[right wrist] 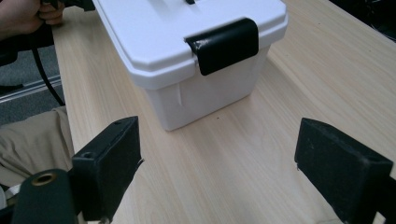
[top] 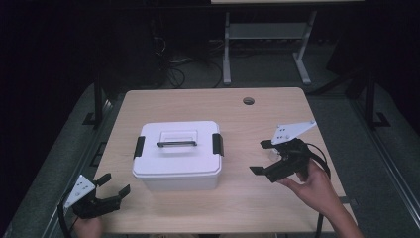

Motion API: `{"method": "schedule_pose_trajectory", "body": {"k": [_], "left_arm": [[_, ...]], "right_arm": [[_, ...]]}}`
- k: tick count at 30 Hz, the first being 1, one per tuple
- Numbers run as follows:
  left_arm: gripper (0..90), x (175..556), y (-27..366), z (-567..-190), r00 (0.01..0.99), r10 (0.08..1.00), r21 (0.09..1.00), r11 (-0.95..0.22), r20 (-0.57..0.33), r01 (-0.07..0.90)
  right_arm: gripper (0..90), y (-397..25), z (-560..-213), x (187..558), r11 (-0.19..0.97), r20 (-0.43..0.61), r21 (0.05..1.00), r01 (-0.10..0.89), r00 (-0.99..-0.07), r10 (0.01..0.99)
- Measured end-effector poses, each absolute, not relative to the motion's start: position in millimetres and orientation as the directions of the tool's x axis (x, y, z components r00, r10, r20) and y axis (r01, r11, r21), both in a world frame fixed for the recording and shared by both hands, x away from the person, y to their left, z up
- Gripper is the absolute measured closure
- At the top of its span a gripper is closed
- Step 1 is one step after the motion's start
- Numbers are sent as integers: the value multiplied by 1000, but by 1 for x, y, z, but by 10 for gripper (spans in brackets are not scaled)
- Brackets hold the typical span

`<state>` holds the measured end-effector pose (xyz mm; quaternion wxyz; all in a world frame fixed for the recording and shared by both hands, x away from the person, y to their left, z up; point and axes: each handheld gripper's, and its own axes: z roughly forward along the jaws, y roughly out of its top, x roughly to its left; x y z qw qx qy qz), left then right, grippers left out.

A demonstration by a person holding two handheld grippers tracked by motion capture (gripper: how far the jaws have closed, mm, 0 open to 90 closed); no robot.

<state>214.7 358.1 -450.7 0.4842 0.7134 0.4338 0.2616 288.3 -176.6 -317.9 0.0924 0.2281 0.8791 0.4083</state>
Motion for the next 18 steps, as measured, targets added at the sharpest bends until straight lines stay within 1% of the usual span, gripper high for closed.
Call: {"method": "schedule_pose_trajectory", "body": {"k": [15,18], "left_arm": [[130,214,358,-450,484,874,919,-155,-43,362],[130,214,358,-450,487,873,919,-157,-43,362]], "right_arm": [[139,-155,-303,303,605,24,734,308,-903,429],[139,-145,-299,307,624,20,725,293,-914,406]]}}
